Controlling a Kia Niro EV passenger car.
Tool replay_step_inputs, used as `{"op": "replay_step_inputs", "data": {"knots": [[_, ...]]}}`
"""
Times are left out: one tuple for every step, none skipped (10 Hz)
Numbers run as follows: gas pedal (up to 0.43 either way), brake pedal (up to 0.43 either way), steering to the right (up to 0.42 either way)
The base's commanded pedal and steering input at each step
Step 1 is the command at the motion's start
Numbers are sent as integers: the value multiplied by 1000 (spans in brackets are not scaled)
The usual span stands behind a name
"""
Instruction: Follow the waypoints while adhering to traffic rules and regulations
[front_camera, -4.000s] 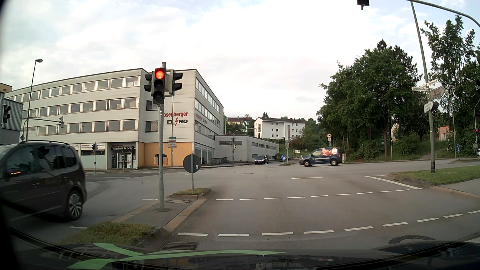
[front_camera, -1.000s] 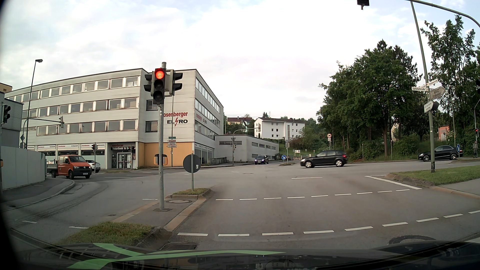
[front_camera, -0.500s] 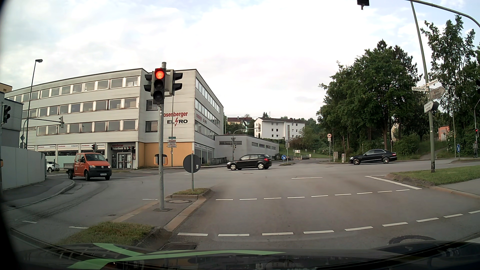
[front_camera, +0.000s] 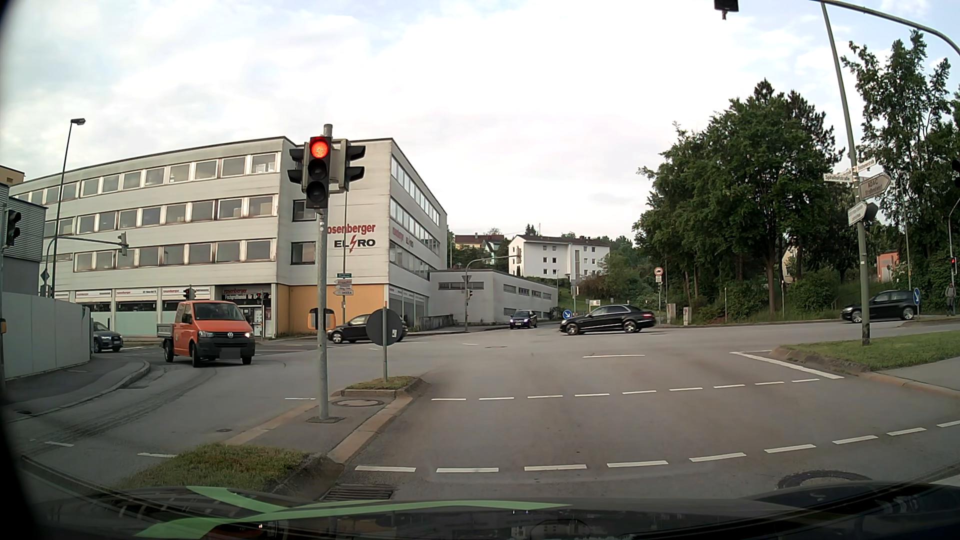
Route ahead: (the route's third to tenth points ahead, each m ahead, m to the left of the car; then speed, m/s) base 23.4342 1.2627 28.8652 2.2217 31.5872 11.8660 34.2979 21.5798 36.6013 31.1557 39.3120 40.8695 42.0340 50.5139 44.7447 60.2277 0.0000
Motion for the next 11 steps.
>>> {"op": "replay_step_inputs", "data": {"knots": [[0,238,-20],[0,238,-20],[0,238,-20],[0,238,-20],[0,238,-20],[0,238,-20],[0,238,-20],[0,238,-20],[0,238,-20],[0,238,-20],[0,238,-20]]}}
